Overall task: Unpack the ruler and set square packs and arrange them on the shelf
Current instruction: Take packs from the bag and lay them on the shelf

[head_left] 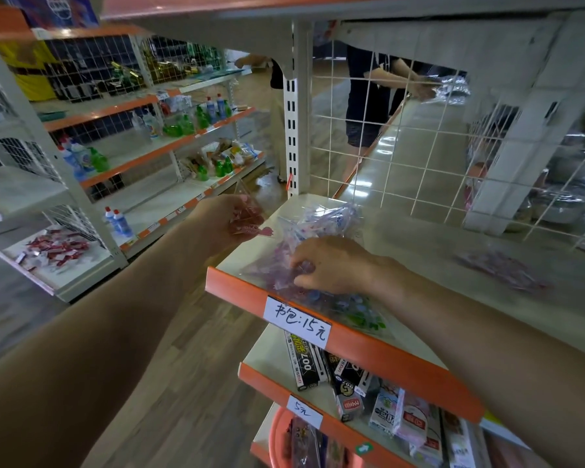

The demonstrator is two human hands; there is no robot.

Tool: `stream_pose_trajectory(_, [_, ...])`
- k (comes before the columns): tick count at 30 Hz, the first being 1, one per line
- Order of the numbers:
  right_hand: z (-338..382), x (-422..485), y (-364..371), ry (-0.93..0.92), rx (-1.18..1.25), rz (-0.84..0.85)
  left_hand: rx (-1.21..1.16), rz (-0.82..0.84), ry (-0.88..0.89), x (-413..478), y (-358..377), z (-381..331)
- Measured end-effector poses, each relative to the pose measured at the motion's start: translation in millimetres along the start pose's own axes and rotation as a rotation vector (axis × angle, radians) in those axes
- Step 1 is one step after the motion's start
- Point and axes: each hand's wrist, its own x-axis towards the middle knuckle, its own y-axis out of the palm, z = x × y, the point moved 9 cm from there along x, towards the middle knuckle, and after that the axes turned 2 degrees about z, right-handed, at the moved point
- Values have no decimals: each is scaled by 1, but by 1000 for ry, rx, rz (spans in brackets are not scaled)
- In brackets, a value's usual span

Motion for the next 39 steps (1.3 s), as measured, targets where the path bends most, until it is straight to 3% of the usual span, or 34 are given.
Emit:
stream_pose_trajectory(4, [-5,7,-8,13,-43,-114,7,89,-1,3,13,-2])
stream_pose_trajectory(8, [-44,7,-28,176,5,-213,-76,110,0,1,18,-4])
stream_pose_trajectory(13, [-70,0,-37,306,73,-183,-107,41,4,1,15,-4])
stream_pose_trajectory(20, [-41,7,-55,286,-186,-285,-22,-91,-1,14,-5,-14])
stream_pose_trajectory(23, [4,25,-37,107,-71,-138,30,-80,11,18,-8,-15])
stream_pose_trajectory(26, [37,45,-13,26,-143,11,86,-140,64,22,-16,-18])
stream_pose_trajectory(29, [30,54,0,96,-138,125,179,-142,128,24,-20,-25])
stream_pose_trajectory(33, [-3,39,-16,165,160,111,277,-108,214,24,-21,-35])
stream_pose_trajectory(35, [-28,22,-27,257,96,109,260,-83,214,24,-15,-35])
stream_pose_trajectory(39, [-55,-17,-9,429,-81,358,200,4,103,24,11,-16])
